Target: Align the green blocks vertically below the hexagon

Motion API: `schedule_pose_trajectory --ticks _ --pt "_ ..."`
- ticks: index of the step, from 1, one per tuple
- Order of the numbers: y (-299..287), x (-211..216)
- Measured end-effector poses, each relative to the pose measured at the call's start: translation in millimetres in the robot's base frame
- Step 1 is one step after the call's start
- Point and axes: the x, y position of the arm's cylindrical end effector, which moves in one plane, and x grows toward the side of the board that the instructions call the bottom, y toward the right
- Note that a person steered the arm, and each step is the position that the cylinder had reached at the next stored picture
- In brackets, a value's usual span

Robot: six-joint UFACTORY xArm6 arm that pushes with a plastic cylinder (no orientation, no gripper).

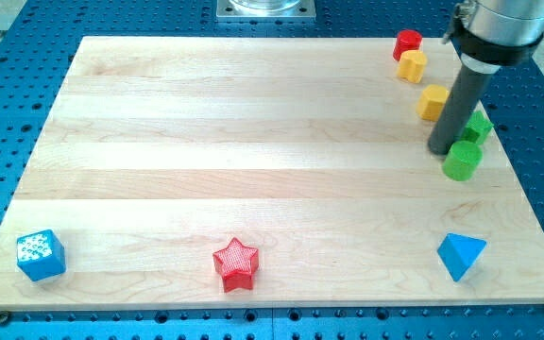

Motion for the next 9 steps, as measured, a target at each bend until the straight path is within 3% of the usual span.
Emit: schedule_pose_trajectory --ticks 1,2,3,4,6,8,9 --pt "-24.4 43.3" --pt "-3.2 95.7" --pt "113.7 82.4" --pt "131.8 38.7" --pt "108.4 10.2" --pt "131.3 -12.6" --pt "88.3 -12.6"
